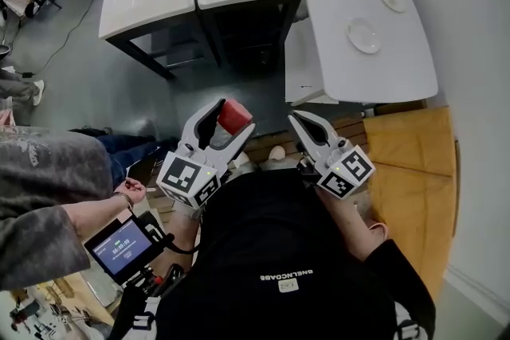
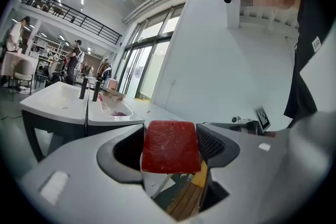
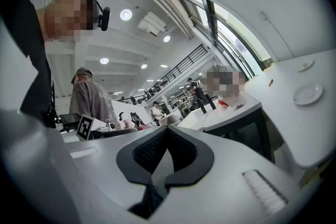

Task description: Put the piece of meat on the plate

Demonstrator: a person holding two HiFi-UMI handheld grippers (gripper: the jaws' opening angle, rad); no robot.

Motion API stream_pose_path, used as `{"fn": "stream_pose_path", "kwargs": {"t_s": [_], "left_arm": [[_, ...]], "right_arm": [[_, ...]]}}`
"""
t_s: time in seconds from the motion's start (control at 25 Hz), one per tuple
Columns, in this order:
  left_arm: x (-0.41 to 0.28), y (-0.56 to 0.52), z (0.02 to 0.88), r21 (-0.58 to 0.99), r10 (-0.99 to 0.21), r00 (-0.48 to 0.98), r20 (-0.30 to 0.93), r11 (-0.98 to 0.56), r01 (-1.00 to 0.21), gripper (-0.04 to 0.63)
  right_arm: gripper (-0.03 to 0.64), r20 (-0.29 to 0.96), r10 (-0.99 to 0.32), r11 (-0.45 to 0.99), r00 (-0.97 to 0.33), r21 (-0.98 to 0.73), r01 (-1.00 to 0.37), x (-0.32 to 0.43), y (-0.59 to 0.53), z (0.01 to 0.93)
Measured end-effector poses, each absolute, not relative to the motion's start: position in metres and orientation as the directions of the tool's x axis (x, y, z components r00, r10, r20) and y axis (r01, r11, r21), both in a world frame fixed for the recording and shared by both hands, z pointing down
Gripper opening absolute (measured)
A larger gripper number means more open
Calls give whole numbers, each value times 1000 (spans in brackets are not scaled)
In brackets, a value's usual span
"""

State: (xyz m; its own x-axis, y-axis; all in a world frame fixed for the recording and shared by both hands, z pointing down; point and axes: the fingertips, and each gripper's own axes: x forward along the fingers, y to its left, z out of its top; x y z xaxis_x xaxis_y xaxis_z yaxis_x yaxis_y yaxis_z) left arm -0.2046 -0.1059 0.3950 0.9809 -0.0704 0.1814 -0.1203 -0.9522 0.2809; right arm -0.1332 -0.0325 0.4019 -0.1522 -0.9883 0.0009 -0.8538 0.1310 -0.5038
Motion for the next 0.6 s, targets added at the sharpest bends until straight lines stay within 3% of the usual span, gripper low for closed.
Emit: {"fn": "stream_pose_path", "kwargs": {"t_s": [0.6], "left_arm": [[-234,-138,428,305,-16,978,207,-949,-80,331]], "right_arm": [[5,17,-997,49,-69,-543,-838,-157,-59,434]]}}
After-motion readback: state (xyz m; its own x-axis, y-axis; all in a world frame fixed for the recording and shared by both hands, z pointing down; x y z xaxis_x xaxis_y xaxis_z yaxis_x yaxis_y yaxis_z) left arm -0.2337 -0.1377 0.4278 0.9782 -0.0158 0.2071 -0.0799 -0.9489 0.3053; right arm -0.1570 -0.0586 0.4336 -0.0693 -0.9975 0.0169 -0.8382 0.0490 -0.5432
